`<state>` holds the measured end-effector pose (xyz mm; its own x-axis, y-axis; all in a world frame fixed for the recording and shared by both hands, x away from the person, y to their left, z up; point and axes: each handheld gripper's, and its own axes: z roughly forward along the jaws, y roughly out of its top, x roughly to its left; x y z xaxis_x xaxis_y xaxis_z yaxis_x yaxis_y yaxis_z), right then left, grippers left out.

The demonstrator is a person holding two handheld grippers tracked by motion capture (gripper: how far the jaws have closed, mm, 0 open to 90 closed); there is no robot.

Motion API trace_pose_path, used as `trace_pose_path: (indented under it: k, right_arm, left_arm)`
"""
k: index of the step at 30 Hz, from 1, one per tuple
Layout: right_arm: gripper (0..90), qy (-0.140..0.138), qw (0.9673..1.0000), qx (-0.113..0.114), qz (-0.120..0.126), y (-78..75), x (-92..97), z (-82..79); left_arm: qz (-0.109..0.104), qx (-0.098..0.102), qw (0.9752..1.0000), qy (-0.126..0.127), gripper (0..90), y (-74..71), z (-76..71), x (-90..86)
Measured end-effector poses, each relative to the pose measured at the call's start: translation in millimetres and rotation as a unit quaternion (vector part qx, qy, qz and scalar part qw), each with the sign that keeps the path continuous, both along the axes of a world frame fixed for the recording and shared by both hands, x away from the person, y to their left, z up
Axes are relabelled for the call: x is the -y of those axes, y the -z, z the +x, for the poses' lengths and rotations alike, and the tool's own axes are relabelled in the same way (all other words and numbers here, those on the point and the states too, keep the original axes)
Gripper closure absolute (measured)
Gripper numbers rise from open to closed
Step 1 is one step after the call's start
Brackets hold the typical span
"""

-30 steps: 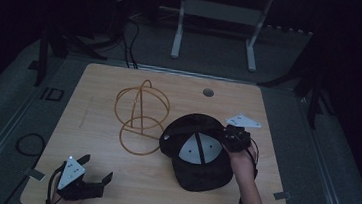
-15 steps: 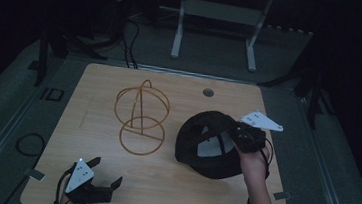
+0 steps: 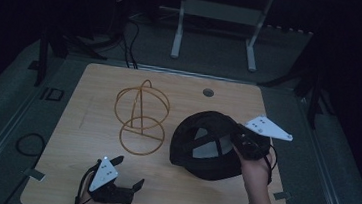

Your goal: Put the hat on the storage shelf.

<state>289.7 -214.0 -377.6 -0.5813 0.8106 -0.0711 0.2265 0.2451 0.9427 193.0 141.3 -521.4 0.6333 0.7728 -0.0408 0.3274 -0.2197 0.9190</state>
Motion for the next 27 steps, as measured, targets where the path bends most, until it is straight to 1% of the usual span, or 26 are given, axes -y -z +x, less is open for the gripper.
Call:
trace_pose_path:
  k: [1,3,6,9,10,12,14,16,18,19,21,24,25,26,27]
  right_arm:
    - [89.5,-0.002,1.0,0.005,-0.009,0.3,-3.4,-4.5]
    - [89.5,-0.007,0.9999,0.005,-0.006,1.1,-5.0,-6.9]
    - [89.5,-0.014,0.9999,0.005,-0.003,1.9,-6.8,-8.6]
    - [89.5,-0.022,0.9997,0.005,-0.004,3.3,-8.8,-9.8]
    - [89.5,-0.022,0.9997,0.004,-0.004,3.6,-9.4,-10.2]
    - [89.4,-0.025,0.9997,0.004,-0.004,4.9,-10.8,-11.3]
    - [89.5,-0.03,0.9995,0.004,-0.005,5.9,-12.4,-12.6]
    - [89.4,-0.035,0.9994,0.005,-0.002,6.2,-13.0,-13.6]
    - [89.5,-0.04,0.9992,0.004,0.003,6.1,-13.0,-14.4]
    - [89.5,-0.043,0.9991,0.003,0.002,5.9,-13.0,-14.7]
    - [89.5,-0.046,0.9989,0.002,0.003,5.9,-12.6,-15.5]
    - [89.5,-0.055,0.9985,0.002,0.0,6.3,-11.9,-17.3]
    - [89.5,-0.055,0.9985,0.002,0.0,6.3,-11.9,-17.3]
    - [89.5,-0.056,0.9985,0.003,0.002,6.4,-11.5,-18.0]
    - [89.5,-0.062,0.998,0.001,0.007,6.6,-9.5,-19.2]
  left_arm:
    - [0.003,0.003,0.9999,0.013,2.8,-2.1,3.3,10.0]
    - [0.003,0.004,0.9997,0.023,5.7,-3.7,6.2,18.4]
    - [0.002,0.003,0.9993,0.036,5.7,-7.0,12.8,31.6]
    - [-0.007,0.003,0.999,0.044,6.5,-11.1,17.8,40.9]
    - [-0.014,0.003,0.9988,0.047,6.6,-13.7,19.5,44.5]
    - [-0.016,0.005,0.9985,0.052,7.2,-18.0,22.5,51.4]
    - [-0.017,0.008,0.9986,0.049,10.4,-22.1,25.8,57.4]
    - [-0.017,0.006,0.9985,0.051,12.7,-25.2,29.2,61.6]
    - [-0.023,0.002,0.9984,0.051,14.9,-28.6,32.8,64.7]
    - [-0.025,0.004,0.9985,0.048,15.0,-29.9,33.9,65.5]
    - [-0.035,0.003,0.9985,0.043,18.9,-32.4,36.6,65.2]
    - [-0.036,0.005,0.9987,0.035,22.3,-34.9,39.5,65.1]
    - [-0.036,0.005,0.9987,0.035,25.1,-34.9,39.5,65.1]
    - [-0.038,0.009,0.9987,0.031,25.1,-36.2,40.3,65.2]
    - [-0.038,0.011,0.9988,0.029,32.4,-36.7,40.4,65.1]
